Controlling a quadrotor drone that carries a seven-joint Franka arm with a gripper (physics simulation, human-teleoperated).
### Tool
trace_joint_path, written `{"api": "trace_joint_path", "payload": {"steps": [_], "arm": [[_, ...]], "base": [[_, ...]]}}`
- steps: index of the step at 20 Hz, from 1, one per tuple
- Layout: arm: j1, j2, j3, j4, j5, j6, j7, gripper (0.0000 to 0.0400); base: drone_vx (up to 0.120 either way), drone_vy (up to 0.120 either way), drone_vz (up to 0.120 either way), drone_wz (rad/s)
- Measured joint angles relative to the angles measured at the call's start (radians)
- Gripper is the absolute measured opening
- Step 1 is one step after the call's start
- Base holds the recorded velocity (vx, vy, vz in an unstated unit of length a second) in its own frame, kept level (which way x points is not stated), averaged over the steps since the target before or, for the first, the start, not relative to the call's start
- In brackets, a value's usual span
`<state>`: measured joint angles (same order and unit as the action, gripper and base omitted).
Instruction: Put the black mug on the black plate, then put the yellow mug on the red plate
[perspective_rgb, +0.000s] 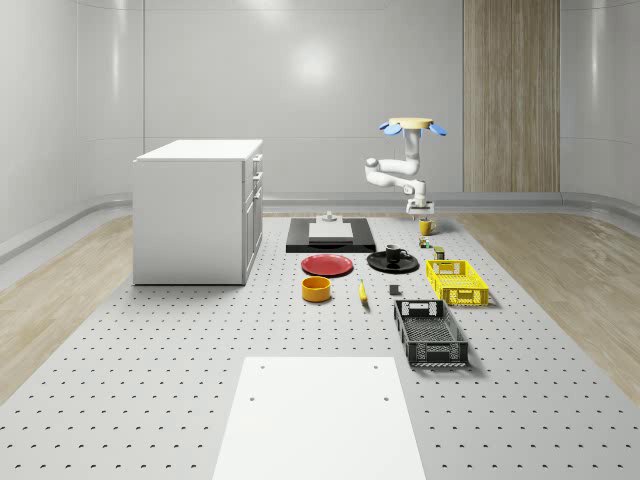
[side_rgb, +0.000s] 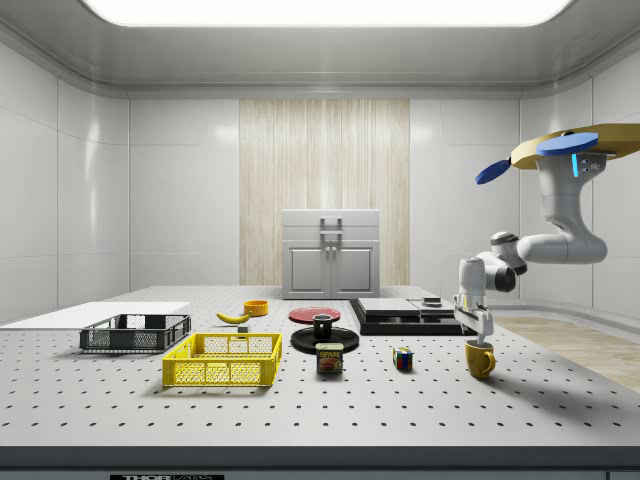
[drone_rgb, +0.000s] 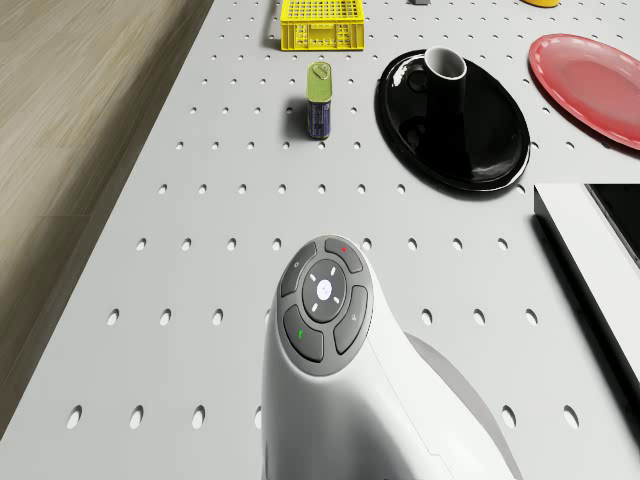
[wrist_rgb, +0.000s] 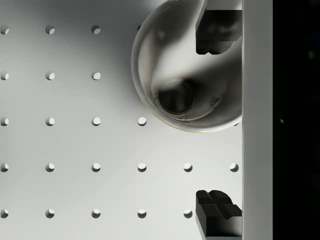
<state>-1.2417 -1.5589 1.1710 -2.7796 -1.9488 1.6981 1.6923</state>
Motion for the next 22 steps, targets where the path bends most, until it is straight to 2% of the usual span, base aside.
{"api": "trace_joint_path", "payload": {"steps": [7, 21, 22], "arm": [[-0.004, 0.011, -0.042, 0.017, -0.042, 0.010, -0.006, 0.0400], [0.006, 0.031, -0.066, 0.027, -0.070, 0.004, -0.020, 0.0400], [0.007, 0.032, -0.067, 0.027, -0.071, 0.003, -0.020, 0.0334]], "base": [[0.000, 0.000, 0.000, 0.000], [0.000, 0.000, 0.000, 0.000], [0.000, 0.000, 0.000, 0.000]]}}
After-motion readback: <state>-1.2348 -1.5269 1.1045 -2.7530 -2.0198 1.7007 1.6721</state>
